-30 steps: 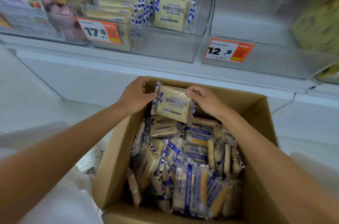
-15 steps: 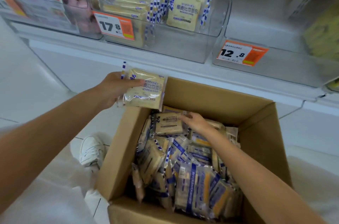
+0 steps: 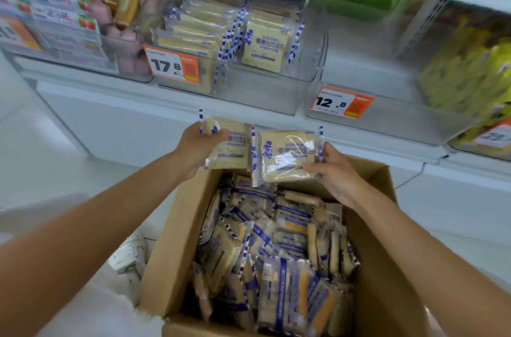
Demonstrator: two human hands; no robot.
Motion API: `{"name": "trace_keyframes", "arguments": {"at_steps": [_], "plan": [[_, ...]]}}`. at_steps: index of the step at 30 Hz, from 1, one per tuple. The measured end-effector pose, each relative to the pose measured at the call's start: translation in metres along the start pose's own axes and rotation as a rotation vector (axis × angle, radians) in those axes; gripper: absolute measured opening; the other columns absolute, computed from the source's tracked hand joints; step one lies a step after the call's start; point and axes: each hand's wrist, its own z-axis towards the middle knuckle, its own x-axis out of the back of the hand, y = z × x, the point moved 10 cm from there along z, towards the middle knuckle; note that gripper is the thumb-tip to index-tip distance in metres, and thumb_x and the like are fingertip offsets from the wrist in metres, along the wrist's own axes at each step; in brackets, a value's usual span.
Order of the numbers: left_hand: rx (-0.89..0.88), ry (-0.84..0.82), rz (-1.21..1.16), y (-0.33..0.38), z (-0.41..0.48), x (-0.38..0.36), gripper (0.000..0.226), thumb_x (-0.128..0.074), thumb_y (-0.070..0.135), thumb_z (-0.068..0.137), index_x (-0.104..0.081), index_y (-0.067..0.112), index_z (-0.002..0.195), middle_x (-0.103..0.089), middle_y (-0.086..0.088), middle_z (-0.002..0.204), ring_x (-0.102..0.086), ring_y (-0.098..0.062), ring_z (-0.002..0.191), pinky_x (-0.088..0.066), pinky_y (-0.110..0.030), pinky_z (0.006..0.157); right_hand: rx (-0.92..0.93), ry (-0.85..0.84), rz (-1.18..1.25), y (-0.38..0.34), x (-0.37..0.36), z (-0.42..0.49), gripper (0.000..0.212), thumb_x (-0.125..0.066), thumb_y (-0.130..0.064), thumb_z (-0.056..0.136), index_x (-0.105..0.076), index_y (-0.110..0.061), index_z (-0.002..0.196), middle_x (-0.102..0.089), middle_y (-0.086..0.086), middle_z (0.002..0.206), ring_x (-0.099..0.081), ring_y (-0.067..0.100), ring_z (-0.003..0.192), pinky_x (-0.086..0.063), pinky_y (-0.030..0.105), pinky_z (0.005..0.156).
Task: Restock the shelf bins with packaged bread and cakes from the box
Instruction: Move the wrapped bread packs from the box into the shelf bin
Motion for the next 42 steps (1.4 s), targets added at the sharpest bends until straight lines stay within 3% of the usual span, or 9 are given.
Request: {"name": "trace_keyframes", "arguments": {"at_steps": [5, 9, 12, 19, 22, 25, 30, 37, 42], "plan": [[-0.023, -0.173, -0.037, 0.021, -0.034, -0.056, 0.040, -0.055, 0.053, 0.092, -0.055, 0.021, 0.116, -0.062, 0.000, 0.118, -0.058, -0.019, 0.110, -0.048, -0.032, 0.087, 0.032, 0.034, -0.136, -0.036, -0.026, -0.022, 0.057, -0.069, 0.002, 0.084, -0.042, -0.008, 0.134, -0.060, 0.015, 0.126, -0.063, 0.025, 0.107, -0.052, 0.040, 0.094], [-0.198, -0.123, 0.048, 0.053, -0.041, -0.041, 0.032, -0.073, 0.035, 0.085, -0.060, 0.020, 0.111, -0.068, 0.003, 0.101, -0.065, -0.013, 0.093, -0.048, -0.020, 0.067, 0.409, 0.160, -0.835, -0.111, -0.057, -0.043, 0.107, -0.079, -0.027, 0.080, -0.003, -0.019, 0.155, -0.027, 0.004, 0.155, -0.036, 0.016, 0.134, -0.033, 0.035, 0.113], [-0.353, -0.177, 0.099, 0.093, -0.045, -0.034, 0.028, -0.075, 0.029, 0.084, -0.060, 0.025, 0.107, -0.069, 0.007, 0.099, -0.067, -0.003, 0.084, -0.051, -0.014, 0.064, 0.682, 0.120, -1.264, -0.163, -0.092, -0.055, 0.114, -0.074, -0.038, 0.082, 0.012, -0.021, 0.154, -0.010, 0.001, 0.163, -0.009, 0.018, 0.148, -0.007, 0.040, 0.122], [-0.654, -0.214, 0.299, 0.214, -0.019, -0.018, 0.041, -0.079, 0.022, 0.081, -0.052, 0.022, 0.112, -0.056, 0.016, 0.100, -0.059, 0.005, 0.087, -0.041, -0.001, 0.061, 0.965, 0.286, -1.364, -0.273, -0.111, -0.026, 0.056, -0.070, -0.021, 0.082, -0.044, -0.015, 0.131, -0.045, 0.008, 0.121, -0.040, 0.027, 0.109, -0.033, 0.036, 0.088], [-0.716, -0.196, 0.685, 0.229, 0.019, -0.012, 0.099, -0.085, 0.038, 0.071, -0.027, 0.024, 0.150, -0.045, 0.008, 0.144, -0.045, -0.010, 0.129, -0.041, -0.016, 0.100, 0.885, 0.383, -1.442, -0.293, -0.101, 0.020, 0.055, -0.073, -0.026, 0.081, -0.043, -0.017, 0.125, -0.045, 0.007, 0.116, -0.041, 0.027, 0.107, -0.039, 0.041, 0.087], [-0.662, -0.061, 1.143, 0.211, 0.070, 0.003, 0.095, -0.069, 0.057, 0.080, -0.017, 0.029, 0.155, -0.027, -0.002, 0.160, -0.026, -0.022, 0.146, -0.021, -0.045, 0.119, 0.649, 0.325, -1.564, -0.272, -0.095, 0.091, 0.057, -0.073, -0.028, 0.081, -0.042, -0.016, 0.127, -0.045, 0.012, 0.126, -0.042, 0.032, 0.120, -0.040, 0.043, 0.095], [-0.610, -0.002, 1.392, 0.179, 0.113, 0.011, 0.088, -0.011, 0.080, 0.081, -0.020, 0.031, 0.154, -0.019, 0.008, 0.162, -0.012, -0.012, 0.149, -0.002, -0.055, 0.119, 0.333, 0.369, -1.652, -0.218, -0.078, 0.167, 0.083, -0.070, -0.023, 0.081, -0.020, -0.017, 0.148, -0.027, 0.016, 0.149, -0.024, 0.035, 0.139, -0.030, 0.051, 0.111], [-0.683, 0.064, 1.393, 0.177, 0.111, 0.012, 0.106, 0.015, 0.083, 0.064, -0.019, 0.035, 0.153, -0.019, 0.013, 0.161, -0.009, -0.009, 0.149, -0.004, -0.051, 0.120, 0.470, 0.386, -1.448, -0.227, -0.087, 0.175, 0.116, -0.080, -0.051, 0.070, -0.002, -0.030, 0.153, 0.017, 0.010, 0.160, 0.013, 0.035, 0.148, -0.016, 0.053, 0.117], [-0.694, 0.073, 1.381, 0.176, 0.114, 0.013, 0.108, 0.016, 0.084, 0.063, -0.020, 0.035, 0.152, -0.019, 0.013, 0.161, -0.008, -0.009, 0.150, -0.004, -0.051, 0.121, 0.345, 0.286, -1.191, -0.221, -0.087, 0.187, 0.122, -0.087, -0.041, 0.067, -0.002, -0.034, 0.154, 0.017, 0.006, 0.161, 0.003, 0.033, 0.149, -0.032, 0.044, 0.111]]}}
